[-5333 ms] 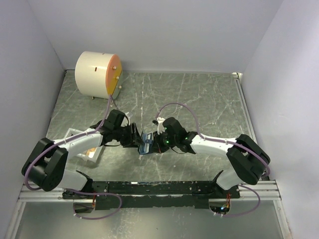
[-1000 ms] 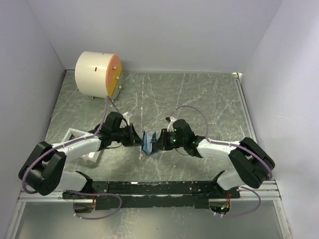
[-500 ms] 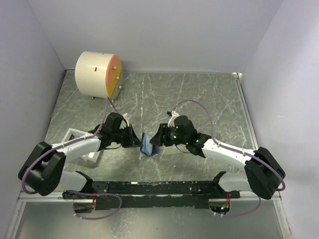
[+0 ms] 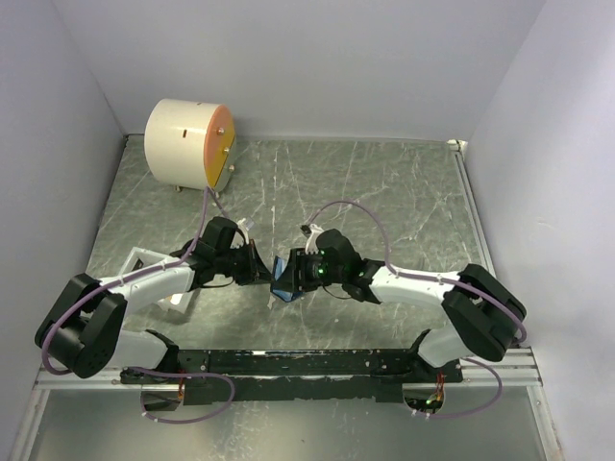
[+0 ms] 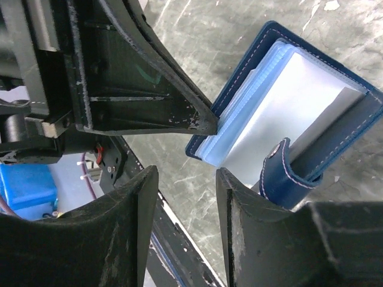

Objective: Put the credit cards into the card holder
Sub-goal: Open the card holder at the center of the board.

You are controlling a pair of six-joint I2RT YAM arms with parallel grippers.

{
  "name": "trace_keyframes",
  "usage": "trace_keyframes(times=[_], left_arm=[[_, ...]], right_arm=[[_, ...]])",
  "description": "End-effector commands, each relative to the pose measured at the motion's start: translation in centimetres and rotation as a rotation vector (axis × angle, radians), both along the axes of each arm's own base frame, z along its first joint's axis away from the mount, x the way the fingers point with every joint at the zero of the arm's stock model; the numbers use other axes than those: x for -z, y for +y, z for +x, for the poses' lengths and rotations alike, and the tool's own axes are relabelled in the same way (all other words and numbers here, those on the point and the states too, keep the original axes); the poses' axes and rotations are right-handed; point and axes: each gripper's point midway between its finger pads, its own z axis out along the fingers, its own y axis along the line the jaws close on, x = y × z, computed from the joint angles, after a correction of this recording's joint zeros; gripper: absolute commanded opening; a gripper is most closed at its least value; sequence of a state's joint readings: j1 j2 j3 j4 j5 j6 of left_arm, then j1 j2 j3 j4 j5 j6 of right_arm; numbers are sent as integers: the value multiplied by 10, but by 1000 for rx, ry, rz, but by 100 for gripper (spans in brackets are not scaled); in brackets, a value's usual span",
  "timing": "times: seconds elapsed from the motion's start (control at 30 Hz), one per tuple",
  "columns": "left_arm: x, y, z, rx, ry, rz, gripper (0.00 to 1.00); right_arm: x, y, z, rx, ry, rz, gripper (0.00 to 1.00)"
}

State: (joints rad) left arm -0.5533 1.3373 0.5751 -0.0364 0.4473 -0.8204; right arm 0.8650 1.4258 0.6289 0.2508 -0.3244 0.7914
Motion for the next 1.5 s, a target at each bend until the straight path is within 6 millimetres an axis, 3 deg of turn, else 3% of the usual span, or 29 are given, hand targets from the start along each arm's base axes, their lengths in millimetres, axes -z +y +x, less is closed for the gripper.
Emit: trace_keyframes(times=[0.0, 0.3, 0.57, 1.17, 1.47], left_arm=[[-13, -4, 5, -7, -33, -27, 7], [-16, -3, 4, -9, -39, -23, 7], [-14, -3, 3, -2, -35, -21, 7], [-14, -5, 4, 4, -36, -29, 7], [-12, -5, 3, 4, -29, -24, 7]], right_arm=[[-6, 12, 5, -5, -24, 7, 43], [20, 4, 14, 44, -17, -107, 37], [27, -4, 19, 66, -32, -172, 32], [36, 3, 16, 48, 4, -152, 40], [47, -10, 21, 91, -4, -226, 38]])
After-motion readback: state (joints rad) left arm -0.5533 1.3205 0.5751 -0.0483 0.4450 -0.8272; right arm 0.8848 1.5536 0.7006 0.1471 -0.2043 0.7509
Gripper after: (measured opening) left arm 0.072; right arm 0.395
